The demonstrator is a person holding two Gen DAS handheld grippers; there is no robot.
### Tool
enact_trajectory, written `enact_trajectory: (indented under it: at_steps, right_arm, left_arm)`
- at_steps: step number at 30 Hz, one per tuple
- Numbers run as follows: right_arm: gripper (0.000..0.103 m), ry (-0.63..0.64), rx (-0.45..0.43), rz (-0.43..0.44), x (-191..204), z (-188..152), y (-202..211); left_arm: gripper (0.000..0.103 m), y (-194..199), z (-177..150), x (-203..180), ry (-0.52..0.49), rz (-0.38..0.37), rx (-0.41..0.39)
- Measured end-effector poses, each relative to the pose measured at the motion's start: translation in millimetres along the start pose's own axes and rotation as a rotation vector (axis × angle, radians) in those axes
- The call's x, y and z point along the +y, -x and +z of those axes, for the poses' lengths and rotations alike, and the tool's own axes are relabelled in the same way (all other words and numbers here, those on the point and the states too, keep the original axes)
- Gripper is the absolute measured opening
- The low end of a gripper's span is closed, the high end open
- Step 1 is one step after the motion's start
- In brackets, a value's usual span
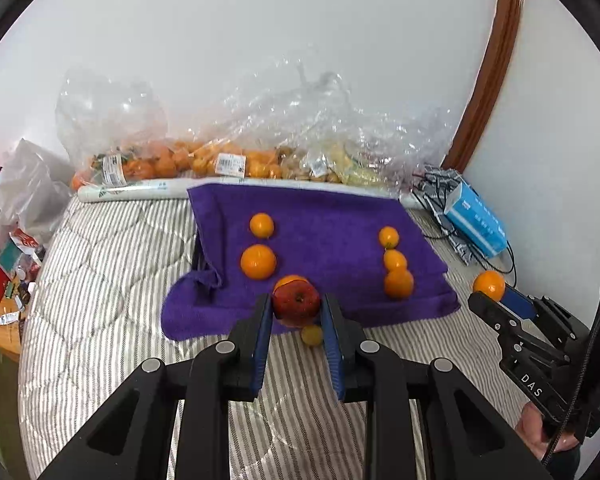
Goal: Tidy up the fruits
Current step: 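Grasp an orange with the right tool while the left tool grasps the red apple, then carry the held orange and red apple over the purple towel and lower them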
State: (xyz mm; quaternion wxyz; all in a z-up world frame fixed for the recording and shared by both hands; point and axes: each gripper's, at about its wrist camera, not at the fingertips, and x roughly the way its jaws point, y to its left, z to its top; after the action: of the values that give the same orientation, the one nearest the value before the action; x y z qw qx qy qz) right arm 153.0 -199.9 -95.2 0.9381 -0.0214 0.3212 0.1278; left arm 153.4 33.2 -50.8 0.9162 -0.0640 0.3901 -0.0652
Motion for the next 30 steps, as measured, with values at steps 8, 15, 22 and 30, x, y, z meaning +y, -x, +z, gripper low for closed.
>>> enact_trajectory:
  at_steps: [8,15,22,30]
  right_arm:
    - [0.038,0.011,-0.043,-0.007,-6.1,22.1,5.2]
    - [0.038,0.012,-0.071,-0.020,-13.5,38.6,2.2]
    - [0.038,-0.011,-0.087,-0.019,-24.8,51.4,-5.4]
    - [0.038,-0.021,-0.088,-0.027,-34.3,61.1,-22.0]
  left_arm:
    - [0.024,7.9,19.0,-0.2,0.002,0.021,-0.022]
    - [0.024,2.8,36.8,-1.6,-0.002,0.017,-0.032]
    - [0.024,-4.9,52.6,-8.5,-0.022,0.008,-0.042]
    - [0.024,-17.4,62.8,-12.2,-0.030,0.002,-0.034]
